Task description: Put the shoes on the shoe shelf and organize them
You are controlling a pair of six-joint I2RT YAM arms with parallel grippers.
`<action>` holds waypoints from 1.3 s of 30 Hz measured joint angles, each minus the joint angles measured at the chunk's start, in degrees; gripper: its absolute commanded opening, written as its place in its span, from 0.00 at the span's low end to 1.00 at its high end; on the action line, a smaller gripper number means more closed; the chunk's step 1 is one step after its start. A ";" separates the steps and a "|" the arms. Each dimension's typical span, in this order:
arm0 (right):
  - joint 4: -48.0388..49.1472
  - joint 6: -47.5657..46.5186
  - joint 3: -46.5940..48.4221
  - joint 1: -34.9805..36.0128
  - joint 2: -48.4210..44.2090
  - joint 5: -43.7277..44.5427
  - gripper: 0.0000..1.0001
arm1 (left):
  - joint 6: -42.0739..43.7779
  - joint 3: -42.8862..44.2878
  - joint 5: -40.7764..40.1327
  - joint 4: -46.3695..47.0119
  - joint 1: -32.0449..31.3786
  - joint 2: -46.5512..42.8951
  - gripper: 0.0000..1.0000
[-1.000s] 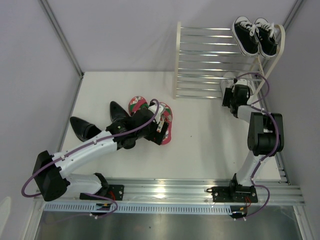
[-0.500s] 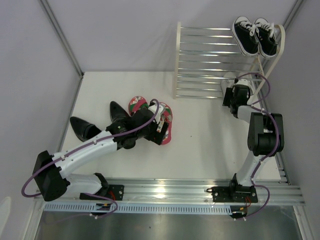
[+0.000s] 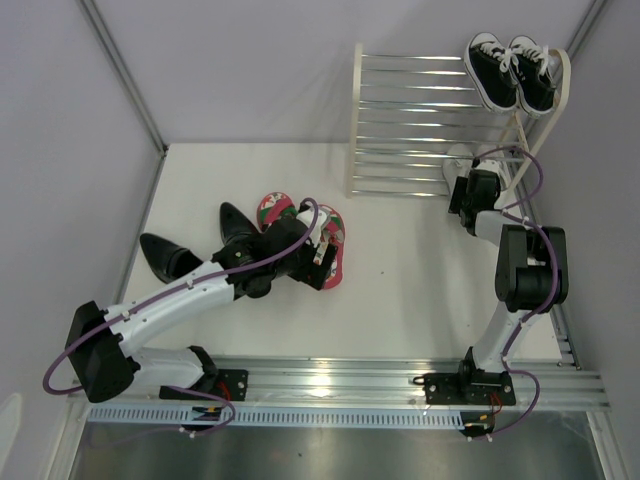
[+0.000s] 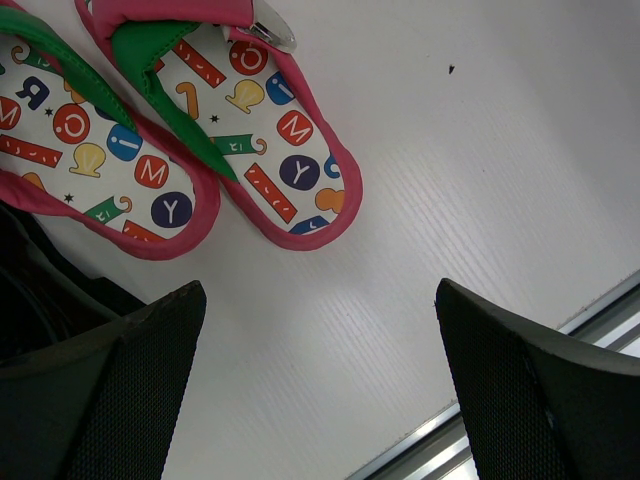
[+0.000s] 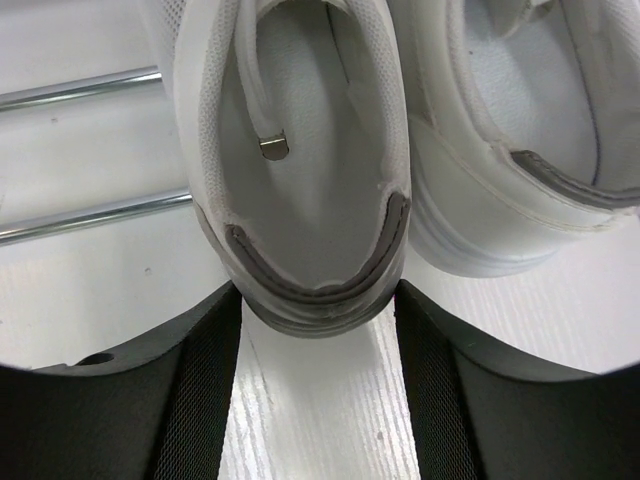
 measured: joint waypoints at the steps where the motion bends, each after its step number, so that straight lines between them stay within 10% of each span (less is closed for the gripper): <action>1: -0.09 0.07 0.00 -0.02 0.00 0.44 0.25 | 0.00 0.00 0.00 0.00 0.00 0.00 0.99; 18: -0.31 3.17 1.62 0.90 1.05 10.10 0.27 | -0.11 0.00 -0.04 0.00 0.00 0.00 0.99; 28: -1.49 4.96 2.78 -0.13 1.53 9.86 0.90 | -0.42 -0.02 -0.09 -0.04 0.00 0.00 0.99; 39: -18.84 7.74 3.32 2.56 -18.36 -2.49 0.99 | -0.37 3.69 0.11 -1.95 0.00 -0.33 0.99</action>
